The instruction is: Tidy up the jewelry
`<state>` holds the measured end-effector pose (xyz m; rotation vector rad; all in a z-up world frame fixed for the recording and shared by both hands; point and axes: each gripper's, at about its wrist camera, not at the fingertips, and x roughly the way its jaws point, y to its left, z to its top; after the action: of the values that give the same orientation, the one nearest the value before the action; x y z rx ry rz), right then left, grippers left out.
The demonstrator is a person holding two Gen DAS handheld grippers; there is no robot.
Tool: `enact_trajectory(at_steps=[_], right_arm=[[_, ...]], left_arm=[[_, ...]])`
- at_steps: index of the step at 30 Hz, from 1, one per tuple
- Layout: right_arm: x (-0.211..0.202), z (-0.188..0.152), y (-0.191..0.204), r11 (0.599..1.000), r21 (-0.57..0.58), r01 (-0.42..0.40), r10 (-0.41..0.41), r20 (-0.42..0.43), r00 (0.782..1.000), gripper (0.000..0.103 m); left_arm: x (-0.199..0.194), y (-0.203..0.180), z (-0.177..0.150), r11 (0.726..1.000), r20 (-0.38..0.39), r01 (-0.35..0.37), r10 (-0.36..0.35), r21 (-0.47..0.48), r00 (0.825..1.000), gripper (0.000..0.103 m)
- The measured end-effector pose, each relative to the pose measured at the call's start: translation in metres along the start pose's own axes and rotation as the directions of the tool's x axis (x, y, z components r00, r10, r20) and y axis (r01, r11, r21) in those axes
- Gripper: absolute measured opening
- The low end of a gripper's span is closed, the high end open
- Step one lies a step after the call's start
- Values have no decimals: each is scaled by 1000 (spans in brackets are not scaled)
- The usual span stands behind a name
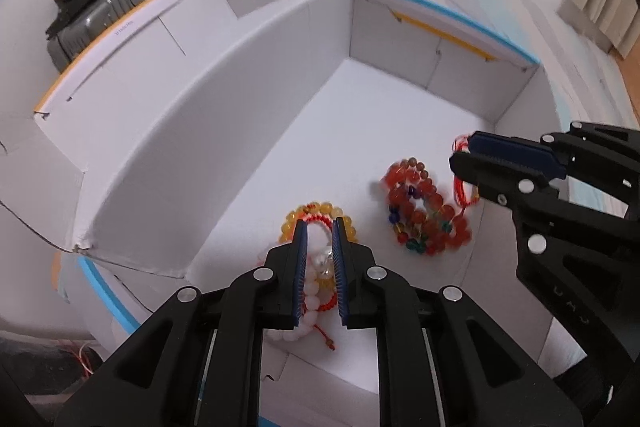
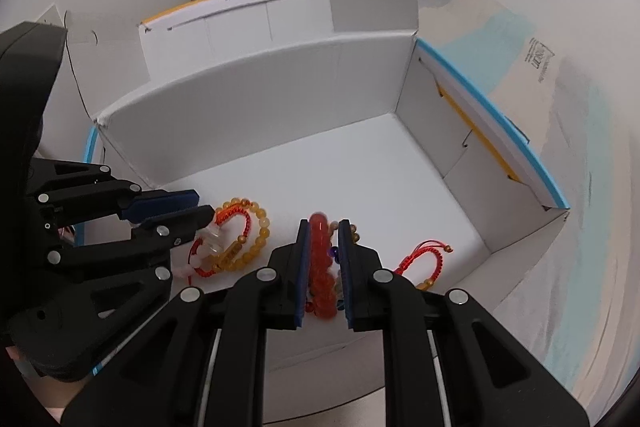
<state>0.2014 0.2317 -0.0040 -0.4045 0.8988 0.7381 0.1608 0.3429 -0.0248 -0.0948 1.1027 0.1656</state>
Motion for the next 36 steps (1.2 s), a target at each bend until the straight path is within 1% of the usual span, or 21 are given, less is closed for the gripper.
enact_trajectory(at_steps=[1,2,3,4,5,6,7,8,10,12,14,15,16,17,19,21,22,26,31,36], right_arm=[[-3,0,-1,1000,5,4,-4,11,1000,28],[-7,-1,-2,1000,10,5,-6,25,1000,35],[-12,-2,-3,1000,12,3,-3,38,999,36],[-16,-3,-4,1000,14,9,-9,48,999,37],[-21,-3,-5,1000,20,16,-17,59,998,43],[-26,-4,-6,999,25,19,-21,72,997,52],[-31,-6,-8,999,34,22,-25,85,996,54],[-34,-7,-9,999,40,25,-29,93,995,56],[-46,-10,-12,998,54,24,-30,117,993,61],[-59,-17,-14,998,67,15,-25,147,989,73],[-73,-26,-13,997,76,12,-26,176,984,81],[-78,-29,-12,997,75,16,-30,186,982,84],[-84,-34,-12,997,76,22,-37,199,979,86],[-88,-37,-12,997,80,23,-40,207,978,89],[-99,-47,-12,995,93,21,-42,220,975,92],[-107,-55,-12,995,99,12,-34,232,972,96],[-109,-59,-11,995,97,10,-33,232,972,96],[-119,-77,-4,997,80,23,-40,219,975,96],[-135,-100,2,995,96,30,-51,226,973,96],[-148,-120,7,989,130,75,-103,228,968,96]], left_arm=[[-3,0,0,1000,19,7,-7,-7,1000,27],[-6,0,0,1000,32,2,-1,-8,999,35],[-11,-1,-2,1000,54,-11,11,-8,998,46],[-15,-1,-1,1000,66,-17,17,-6,998,48],[-18,-1,-2,1000,76,-22,23,-6,997,48],[-23,-1,-3,1000,87,-28,29,-8,996,52],[-27,-2,-3,999,99,-38,40,-13,994,59],[-31,-1,-5,999,108,-42,44,-17,993,62],[-42,-2,-7,999,127,-43,46,-30,991,73],[-53,-3,-13,998,145,-38,44,-40,989,83],[-63,-6,-19,999,164,-33,38,-32,986,88],[-70,-8,-25,998,179,-48,52,-27,983,92],[-75,-10,-29,998,189,-55,59,-27,980,93],[-81,-12,-34,998,200,-57,62,-29,978,95],[-91,-13,-44,998,214,-42,49,-39,976,97],[-102,-15,-55,999,246,-22,32,-42,969,97],[-106,-17,-61,999,259,-18,28,-40,965,97],[-121,-27,-84,998,277,-54,60,-30,959,97],[-133,-31,-110,994,281,-68,88,-81,956,97],[-145,-26,-135,984,278,-58,105,-171,955,97]])
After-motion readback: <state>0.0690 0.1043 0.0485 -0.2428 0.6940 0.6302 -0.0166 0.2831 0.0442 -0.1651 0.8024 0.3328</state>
